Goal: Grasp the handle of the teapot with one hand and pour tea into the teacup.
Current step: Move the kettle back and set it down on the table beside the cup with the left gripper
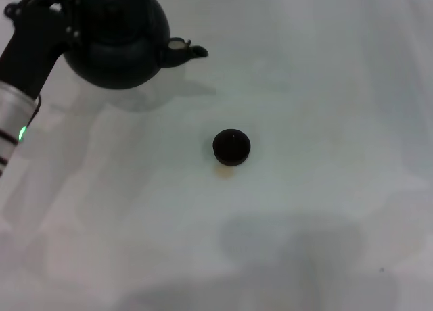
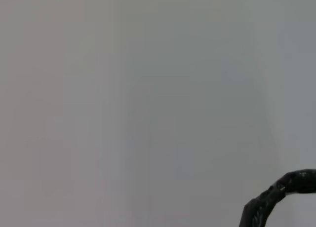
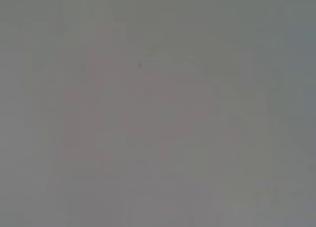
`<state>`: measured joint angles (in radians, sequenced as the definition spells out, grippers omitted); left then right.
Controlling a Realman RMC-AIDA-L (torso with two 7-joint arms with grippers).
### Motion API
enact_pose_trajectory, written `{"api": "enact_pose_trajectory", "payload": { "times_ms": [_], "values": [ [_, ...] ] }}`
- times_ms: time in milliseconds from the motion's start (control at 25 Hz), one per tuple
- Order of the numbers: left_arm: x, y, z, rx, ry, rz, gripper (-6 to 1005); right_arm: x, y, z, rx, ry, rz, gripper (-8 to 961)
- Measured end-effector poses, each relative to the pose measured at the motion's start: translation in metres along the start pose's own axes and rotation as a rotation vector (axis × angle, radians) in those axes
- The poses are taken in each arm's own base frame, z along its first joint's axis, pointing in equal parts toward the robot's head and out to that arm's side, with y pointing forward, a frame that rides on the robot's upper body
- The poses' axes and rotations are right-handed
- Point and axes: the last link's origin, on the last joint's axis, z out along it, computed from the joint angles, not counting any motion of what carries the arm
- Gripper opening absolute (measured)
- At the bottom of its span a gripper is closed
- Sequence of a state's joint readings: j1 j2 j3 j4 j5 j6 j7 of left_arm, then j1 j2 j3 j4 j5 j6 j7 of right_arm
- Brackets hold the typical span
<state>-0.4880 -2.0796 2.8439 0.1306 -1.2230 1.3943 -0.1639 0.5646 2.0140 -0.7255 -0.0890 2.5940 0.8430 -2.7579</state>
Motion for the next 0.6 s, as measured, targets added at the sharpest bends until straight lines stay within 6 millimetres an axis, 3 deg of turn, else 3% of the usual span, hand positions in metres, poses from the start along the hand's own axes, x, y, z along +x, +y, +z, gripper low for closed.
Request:
{"api": "enact_pose_trajectory", "payload": {
  "times_ms": [600],
  "values": [
    [-0.02,0.017,-0.071,0.365,-0.046,-0.288,141,-0.012,0.0,0.012,0.003,-0.003,-0.029,844]
  ]
}}
